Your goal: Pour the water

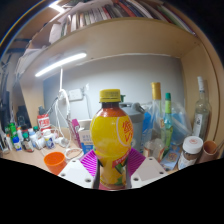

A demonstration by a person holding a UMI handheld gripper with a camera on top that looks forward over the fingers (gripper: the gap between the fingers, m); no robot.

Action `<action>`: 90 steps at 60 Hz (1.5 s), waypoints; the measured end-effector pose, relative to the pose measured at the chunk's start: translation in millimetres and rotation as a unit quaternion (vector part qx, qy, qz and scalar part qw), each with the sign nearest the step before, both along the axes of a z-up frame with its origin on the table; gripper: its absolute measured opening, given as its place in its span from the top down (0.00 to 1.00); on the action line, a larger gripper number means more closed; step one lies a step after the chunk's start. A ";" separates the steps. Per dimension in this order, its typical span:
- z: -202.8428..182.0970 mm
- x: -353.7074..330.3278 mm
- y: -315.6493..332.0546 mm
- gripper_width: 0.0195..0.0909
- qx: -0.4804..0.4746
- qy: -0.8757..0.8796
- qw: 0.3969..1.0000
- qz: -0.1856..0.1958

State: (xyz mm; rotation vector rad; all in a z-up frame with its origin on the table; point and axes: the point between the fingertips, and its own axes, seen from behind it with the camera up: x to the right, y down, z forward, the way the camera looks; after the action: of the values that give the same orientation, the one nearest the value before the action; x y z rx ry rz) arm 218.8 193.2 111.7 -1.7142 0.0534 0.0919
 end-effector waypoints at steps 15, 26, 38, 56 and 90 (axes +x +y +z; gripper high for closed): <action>-20.6 -28.2 4.5 0.72 0.020 -0.045 0.998 0.035; -34.9 -25.1 6.9 0.69 0.009 -0.036 0.999 0.028; -35.3 -21.0 7.2 0.56 0.007 -0.008 0.999 0.031; -31.2 -14.4 -42.6 0.10 -0.029 0.008 0.999 0.015; 34.2 -45.7 -296.9 0.10 -0.005 -0.025 0.999 -0.022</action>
State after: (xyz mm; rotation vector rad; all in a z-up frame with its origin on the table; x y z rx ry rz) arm 173.1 -103.8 145.9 -1.7228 0.0539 0.0168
